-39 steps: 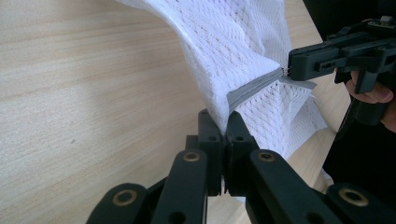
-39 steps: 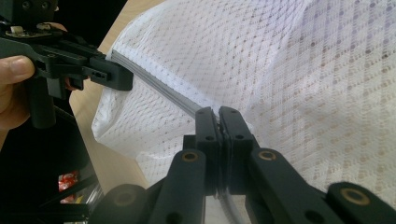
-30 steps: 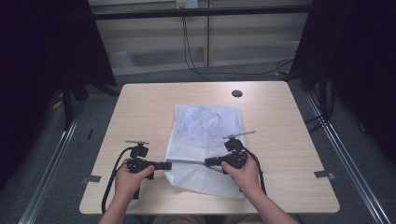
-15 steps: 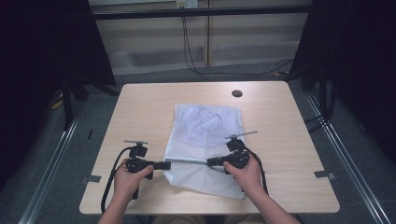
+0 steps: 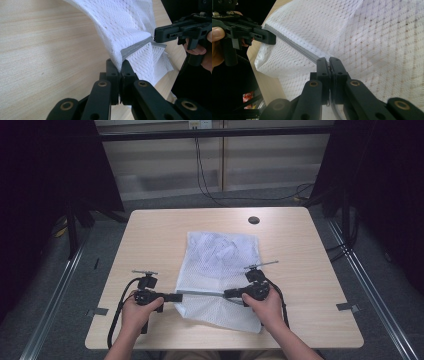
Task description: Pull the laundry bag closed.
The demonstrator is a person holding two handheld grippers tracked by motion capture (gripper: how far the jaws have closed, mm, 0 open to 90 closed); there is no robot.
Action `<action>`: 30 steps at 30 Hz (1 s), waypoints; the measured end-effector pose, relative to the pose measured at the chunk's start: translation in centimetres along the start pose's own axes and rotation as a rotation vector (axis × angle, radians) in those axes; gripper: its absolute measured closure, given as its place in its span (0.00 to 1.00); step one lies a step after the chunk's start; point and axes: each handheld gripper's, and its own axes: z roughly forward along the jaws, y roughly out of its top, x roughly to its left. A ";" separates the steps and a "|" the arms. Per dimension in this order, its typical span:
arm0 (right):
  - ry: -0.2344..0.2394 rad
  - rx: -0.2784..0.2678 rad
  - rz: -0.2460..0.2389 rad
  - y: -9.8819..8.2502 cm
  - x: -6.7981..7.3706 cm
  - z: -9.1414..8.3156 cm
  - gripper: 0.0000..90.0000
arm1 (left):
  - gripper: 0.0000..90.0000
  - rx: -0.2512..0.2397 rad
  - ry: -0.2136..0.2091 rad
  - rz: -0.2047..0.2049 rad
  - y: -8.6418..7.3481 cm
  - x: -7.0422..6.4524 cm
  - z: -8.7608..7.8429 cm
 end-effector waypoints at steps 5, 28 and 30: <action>-0.007 0.004 -0.006 -0.1 -0.2 -0.1 0.97 | 0.98 0.000 0.010 0.004 0.0 0.1 -0.1; -0.003 0.005 -0.008 -0.1 -0.3 -0.4 0.97 | 0.98 0.017 0.004 0.008 0.0 0.1 0.1; -0.005 0.007 -0.009 -0.1 -0.3 -0.4 0.97 | 0.98 0.014 0.005 0.007 0.0 0.1 0.1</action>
